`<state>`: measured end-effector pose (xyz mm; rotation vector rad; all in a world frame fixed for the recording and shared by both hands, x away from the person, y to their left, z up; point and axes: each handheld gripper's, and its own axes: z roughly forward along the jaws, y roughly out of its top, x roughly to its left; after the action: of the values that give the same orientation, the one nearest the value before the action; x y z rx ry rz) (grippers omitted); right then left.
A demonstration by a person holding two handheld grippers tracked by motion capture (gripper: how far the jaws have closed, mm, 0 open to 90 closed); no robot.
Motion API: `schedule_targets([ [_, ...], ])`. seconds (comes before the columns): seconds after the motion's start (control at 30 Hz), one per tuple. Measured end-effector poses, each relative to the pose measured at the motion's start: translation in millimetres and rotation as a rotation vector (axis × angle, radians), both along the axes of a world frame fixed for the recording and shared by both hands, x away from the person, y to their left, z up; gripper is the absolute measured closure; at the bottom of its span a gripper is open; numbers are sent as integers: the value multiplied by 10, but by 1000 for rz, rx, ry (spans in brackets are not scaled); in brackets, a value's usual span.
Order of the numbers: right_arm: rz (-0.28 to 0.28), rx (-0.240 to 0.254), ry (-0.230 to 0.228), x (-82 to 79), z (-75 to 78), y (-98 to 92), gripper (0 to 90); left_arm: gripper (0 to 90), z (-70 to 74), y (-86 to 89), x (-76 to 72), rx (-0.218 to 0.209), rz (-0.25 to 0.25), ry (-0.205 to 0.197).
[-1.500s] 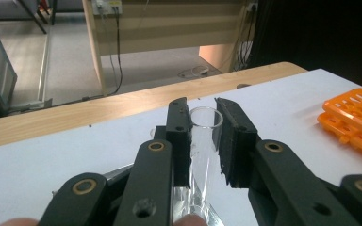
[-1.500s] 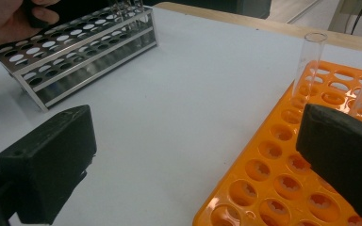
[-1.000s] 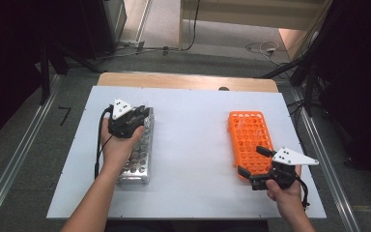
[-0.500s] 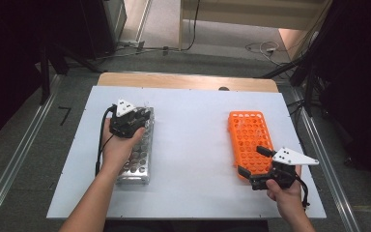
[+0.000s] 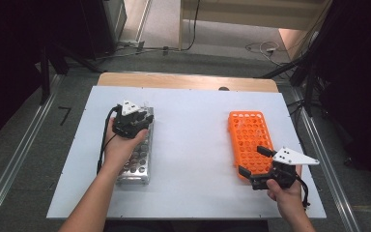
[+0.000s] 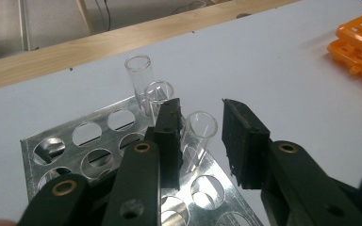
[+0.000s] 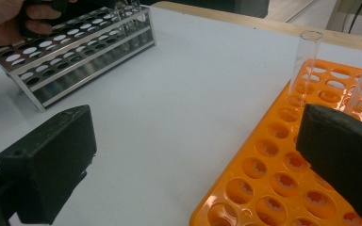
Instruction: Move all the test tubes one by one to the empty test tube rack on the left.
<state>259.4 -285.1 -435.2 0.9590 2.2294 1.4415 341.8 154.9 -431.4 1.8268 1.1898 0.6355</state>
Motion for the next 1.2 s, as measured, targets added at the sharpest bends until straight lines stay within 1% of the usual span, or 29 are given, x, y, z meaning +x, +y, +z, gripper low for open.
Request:
schedule_targets([
  [0.1, -2, 1, 0, 2, 0, -1, 0, 592, 12, 5, -12, -5, -2, -2],
  [0.13, -3, 3, 0, 3, 1, -1, 0, 559, 21, 9, -20, -8, 3, -3],
  [0.2, -5, 2, 0, 4, 2, -1, 0, 505, 42, 24, -43, -35, -4, -14],
  [0.27, -4, 3, -1, 9, 1, 0, 0, 433, 71, 41, -76, -59, -5, -29],
  [0.37, -7, -4, -3, 12, 3, 10, 0, 328, 112, 65, -148, -103, -9, -53],
  [0.47, -9, -11, -9, 23, 13, 16, 0, 259, 131, 79, -233, -134, -16, -69],
  [0.53, -19, -10, -11, 38, 20, 17, 0, 228, 134, 76, -293, -147, -31, -70],
  [0.63, -30, -8, -8, 78, 28, 2, 0, 148, 137, 57, -388, -151, -40, -77],
  [0.7, -40, -5, -6, 108, 33, -15, 0, 105, 146, 50, -457, -171, -50, -80],
  [0.8, -51, -6, -1, 146, 41, -38, 0, 59, 164, 35, -533, -191, -50, -83],
  [0.93, -73, -3, 7, 207, 61, -90, 0, 18, 192, 16, -613, -194, -62, -96],
  [1.0, -83, -10, 10, 248, 72, -118, 0, 5, 207, 18, -642, -197, -64, -101],
  [1.07, -91, -12, 16, 295, 82, -148, 0, 0, 211, 27, -678, -218, -65, -105],
  [1.2, -112, -16, 21, 402, 87, -194, 0, 0, 196, 15, -744, -232, -91, -107],
])
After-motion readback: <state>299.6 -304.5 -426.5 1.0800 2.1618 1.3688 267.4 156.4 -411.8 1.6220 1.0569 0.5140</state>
